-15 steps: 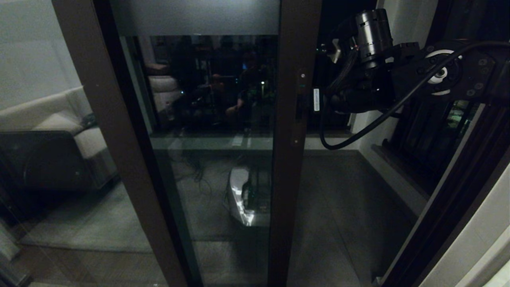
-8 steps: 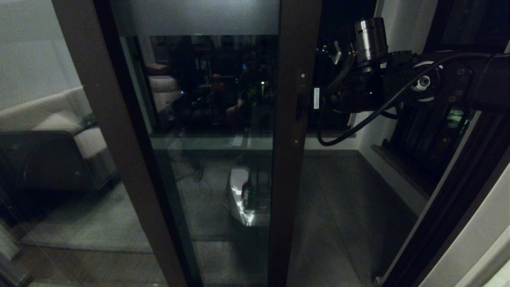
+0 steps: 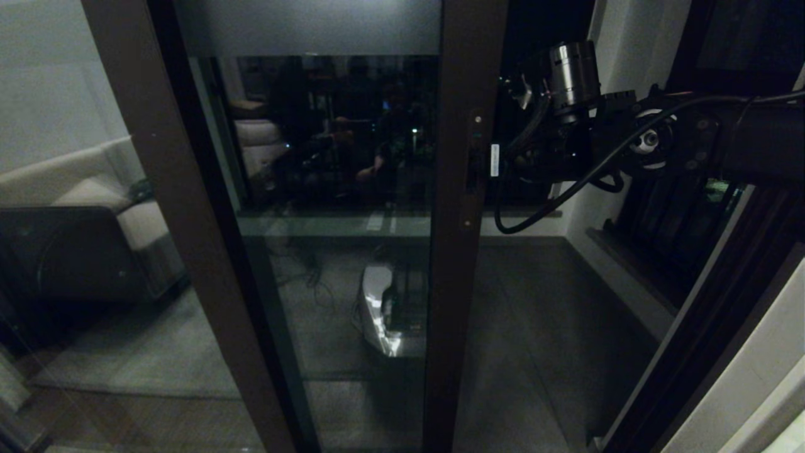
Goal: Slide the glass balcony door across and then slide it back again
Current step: Close the slid door
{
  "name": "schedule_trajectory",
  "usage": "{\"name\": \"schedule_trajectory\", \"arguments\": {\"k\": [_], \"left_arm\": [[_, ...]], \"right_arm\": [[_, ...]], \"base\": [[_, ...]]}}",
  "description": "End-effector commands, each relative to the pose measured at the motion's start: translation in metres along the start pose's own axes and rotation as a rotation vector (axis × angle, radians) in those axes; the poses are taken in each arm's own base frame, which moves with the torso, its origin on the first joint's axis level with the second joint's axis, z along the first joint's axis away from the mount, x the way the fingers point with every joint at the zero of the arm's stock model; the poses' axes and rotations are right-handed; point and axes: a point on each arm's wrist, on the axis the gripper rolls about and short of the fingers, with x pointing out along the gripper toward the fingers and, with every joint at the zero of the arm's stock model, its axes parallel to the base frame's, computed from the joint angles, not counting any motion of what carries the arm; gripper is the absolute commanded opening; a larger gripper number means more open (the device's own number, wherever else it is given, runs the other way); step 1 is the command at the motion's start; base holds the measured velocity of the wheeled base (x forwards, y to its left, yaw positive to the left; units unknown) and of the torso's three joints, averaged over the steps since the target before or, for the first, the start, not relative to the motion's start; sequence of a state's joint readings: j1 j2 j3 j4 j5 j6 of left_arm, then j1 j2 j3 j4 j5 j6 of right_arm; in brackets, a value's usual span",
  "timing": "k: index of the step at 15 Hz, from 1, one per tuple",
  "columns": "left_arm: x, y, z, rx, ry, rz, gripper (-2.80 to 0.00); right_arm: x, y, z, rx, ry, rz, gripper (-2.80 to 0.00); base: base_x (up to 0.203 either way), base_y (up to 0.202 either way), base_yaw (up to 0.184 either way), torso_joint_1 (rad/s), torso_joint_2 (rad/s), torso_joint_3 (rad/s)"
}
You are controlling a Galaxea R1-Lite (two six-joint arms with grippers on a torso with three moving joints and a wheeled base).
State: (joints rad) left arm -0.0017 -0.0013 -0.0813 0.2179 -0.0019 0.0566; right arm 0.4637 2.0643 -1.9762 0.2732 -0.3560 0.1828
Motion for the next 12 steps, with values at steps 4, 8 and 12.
{"name": "schedule_trajectory", "arguments": {"k": [4, 8, 12], "left_arm": [[0.0, 0.0, 0.0, 0.0, 0.003, 0.0, -2.8], [0.0, 0.0, 0.0, 0.0, 0.003, 0.0, -2.8], [0.0, 0.0, 0.0, 0.0, 0.003, 0.0, -2.8]], "right_arm": [[0.008, -0.018, 0.001, 0.013, 0.003, -0.05, 0.0], [0.011, -0.025, 0.001, 0.016, 0.005, -0.07, 0.0], [0.014, -0.033, 0.003, 0.02, 0.004, -0.089, 0.0]], "base": [[0.0, 0.0, 0.0, 0.0, 0.0, 0.0], [0.0, 0.0, 0.0, 0.0, 0.0, 0.0], [0.0, 0.0, 0.0, 0.0, 0.0, 0.0]]}}
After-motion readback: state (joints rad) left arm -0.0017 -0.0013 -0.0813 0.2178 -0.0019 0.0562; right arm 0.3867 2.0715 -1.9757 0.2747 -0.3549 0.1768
